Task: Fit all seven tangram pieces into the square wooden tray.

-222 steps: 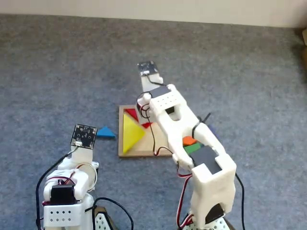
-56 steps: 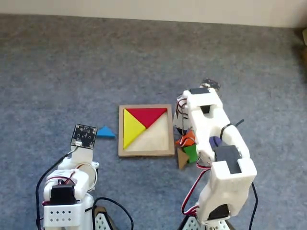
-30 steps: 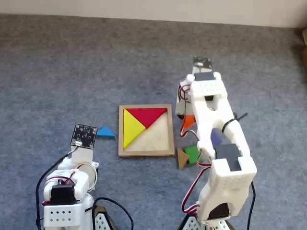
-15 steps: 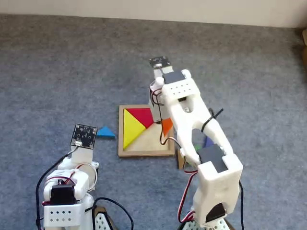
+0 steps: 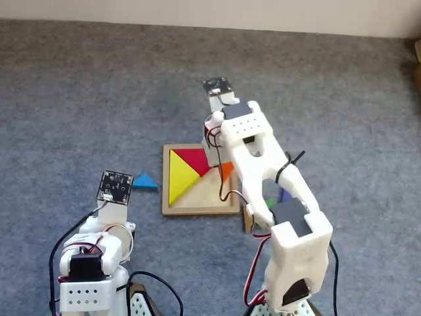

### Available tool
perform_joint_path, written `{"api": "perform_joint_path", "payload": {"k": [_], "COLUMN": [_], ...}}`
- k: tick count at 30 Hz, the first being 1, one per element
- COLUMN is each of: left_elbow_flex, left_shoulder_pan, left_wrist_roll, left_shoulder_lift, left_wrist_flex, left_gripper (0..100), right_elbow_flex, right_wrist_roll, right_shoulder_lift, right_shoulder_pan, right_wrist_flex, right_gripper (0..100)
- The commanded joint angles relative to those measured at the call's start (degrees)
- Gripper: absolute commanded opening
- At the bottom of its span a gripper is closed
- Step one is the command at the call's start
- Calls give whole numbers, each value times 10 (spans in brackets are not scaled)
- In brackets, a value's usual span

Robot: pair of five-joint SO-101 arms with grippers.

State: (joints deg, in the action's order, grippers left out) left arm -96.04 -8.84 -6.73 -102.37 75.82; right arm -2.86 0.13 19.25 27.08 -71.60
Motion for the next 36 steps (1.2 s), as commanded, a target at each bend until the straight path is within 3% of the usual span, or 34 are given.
{"api": "perform_joint_path", "payload": {"k": [1,4,9,23,28,33,36], "left_elbow_flex": [-12,-12,-12,-12,-12,-12,-12], "left_shoulder_pan": [-2,-2,-2,-2,-2,-2,-2], "left_wrist_roll": [5,5,5,5,5,5,5], "left_shoulder_lift": [-23,-23,-23,-24,-24,-24,-24], "left_wrist_flex": [3,3,3,3,3,3,3], "left_gripper": [36,36,36,36,36,36,36], "right_elbow_flex": [-4,-3,-2,-7,-7,-5,4], "right_wrist_roll": [-22,-25,-25,-26,-25,-21,-21], "right_shoulder_lift": [-15,-15,-15,-20,-20,-17,-14], "right_shoulder_pan": [7,7,7,14,14,14,14], "right_wrist_flex": [7,6,4,-35,-50,-23,16], "right_gripper": [64,68,157,166,158,43,32]}}
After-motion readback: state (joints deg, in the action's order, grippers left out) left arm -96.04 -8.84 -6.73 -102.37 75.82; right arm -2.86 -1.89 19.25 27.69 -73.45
